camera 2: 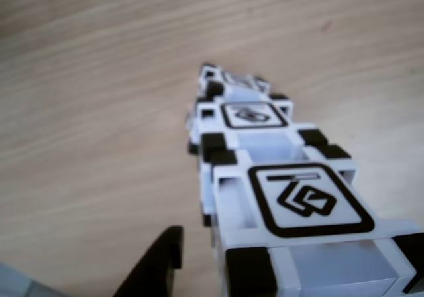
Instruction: Stack cubes from left to right.
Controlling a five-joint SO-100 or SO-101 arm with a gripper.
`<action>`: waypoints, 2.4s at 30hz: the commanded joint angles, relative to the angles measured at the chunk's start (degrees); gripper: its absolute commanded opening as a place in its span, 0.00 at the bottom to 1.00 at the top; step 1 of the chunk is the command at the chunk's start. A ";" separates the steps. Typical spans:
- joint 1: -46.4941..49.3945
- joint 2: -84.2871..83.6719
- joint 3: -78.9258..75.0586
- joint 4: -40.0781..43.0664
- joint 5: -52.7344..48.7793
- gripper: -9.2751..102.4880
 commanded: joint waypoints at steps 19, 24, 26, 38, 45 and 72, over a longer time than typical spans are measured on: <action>-22.24 0.00 -2.55 0.79 11.51 0.36; -23.03 0.70 -1.41 0.79 21.53 0.08; -23.03 0.79 -1.41 0.79 22.06 0.08; -23.03 0.62 -2.20 0.26 22.06 0.08; -22.24 0.09 -1.49 0.26 22.32 0.08; -22.06 0.79 -1.58 0.44 20.74 0.08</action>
